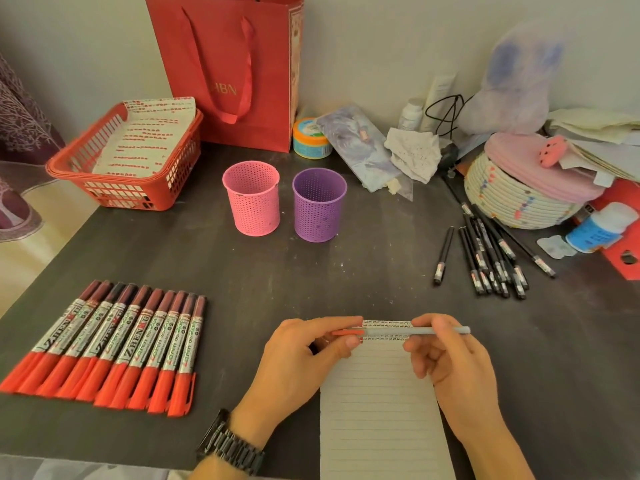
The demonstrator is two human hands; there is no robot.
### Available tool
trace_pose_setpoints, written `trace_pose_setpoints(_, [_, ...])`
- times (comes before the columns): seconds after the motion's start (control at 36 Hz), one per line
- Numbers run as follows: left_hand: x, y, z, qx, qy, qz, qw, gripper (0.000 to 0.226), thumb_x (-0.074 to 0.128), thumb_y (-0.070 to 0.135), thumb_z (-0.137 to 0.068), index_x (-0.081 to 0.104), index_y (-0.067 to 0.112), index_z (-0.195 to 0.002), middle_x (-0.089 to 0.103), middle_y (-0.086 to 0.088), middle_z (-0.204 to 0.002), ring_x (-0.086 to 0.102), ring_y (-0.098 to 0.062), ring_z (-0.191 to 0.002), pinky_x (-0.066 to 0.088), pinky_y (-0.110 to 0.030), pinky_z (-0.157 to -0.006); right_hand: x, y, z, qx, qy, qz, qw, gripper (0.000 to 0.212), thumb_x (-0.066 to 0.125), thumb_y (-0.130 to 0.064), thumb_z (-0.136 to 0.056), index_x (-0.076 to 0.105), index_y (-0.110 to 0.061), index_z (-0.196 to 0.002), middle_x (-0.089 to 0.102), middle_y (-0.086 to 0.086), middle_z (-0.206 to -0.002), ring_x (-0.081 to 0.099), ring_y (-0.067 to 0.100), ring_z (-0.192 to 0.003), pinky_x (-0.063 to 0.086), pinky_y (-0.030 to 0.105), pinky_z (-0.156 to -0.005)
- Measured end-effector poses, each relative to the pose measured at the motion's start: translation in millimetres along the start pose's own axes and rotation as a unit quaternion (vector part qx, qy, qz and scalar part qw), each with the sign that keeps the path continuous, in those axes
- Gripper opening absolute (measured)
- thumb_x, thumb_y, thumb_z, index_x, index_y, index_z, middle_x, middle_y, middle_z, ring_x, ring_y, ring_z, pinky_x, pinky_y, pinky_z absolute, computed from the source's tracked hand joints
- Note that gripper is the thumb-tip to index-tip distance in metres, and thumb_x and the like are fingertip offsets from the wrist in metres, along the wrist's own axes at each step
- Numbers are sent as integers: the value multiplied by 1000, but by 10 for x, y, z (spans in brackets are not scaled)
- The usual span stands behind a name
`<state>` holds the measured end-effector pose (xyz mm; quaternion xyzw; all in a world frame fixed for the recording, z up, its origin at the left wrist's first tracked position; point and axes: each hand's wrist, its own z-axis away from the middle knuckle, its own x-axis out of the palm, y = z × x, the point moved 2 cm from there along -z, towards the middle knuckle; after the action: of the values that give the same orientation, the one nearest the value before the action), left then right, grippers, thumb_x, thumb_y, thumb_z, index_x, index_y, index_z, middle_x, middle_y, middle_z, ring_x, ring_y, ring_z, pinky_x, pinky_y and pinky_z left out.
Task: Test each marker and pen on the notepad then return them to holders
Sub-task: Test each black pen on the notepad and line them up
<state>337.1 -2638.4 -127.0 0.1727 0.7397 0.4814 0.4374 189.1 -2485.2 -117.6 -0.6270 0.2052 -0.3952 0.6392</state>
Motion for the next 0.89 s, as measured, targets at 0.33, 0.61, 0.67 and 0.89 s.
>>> trace_pose_setpoints(0.33, [-47,-32,-8,-21,49,85,995,13,63,50,-87,60,43,-98,73,24,-92,68,-9,-69,48,-10,-66,-71,34,-18,-42,12,59,997,64,80,-71,-64,80,-13,-92,71,15,-74,54,16,-53,50,21,-56])
trace_pose_setpoints(0.61, [-77,-41,-34,-10,40,111,993,13,66,48,-85,62,45,-98,75,18,-92,70,-12,-71,50,-10,-71,-93,62,-25,-44,3,84,995,61,79,-71,-65,80,-16,-91,71,15,-73,54,16,-54,50,21,-59])
trace_pose_setpoints(0.67, [-76,-43,-53,-6,50,114,992,13,65,46,-87,62,44,-99,75,17,-94,70,-13,-72,51,-13,-71,-87,47,-24,-46,-9,98,994,54,78,-66,-70,80,-16,-89,70,14,-71,55,16,-55,50,21,-61])
trace_pose_setpoints(0.89, [2,-17,-56,-47,54,29,997,80,64,60,-73,35,38,-145,62,43,-103,63,9,-96,46,-18,-80,15,4,56,-60,-46,185,980,12,70,-38,-88,78,-33,-95,76,5,-82,60,8,-56,49,20,-54])
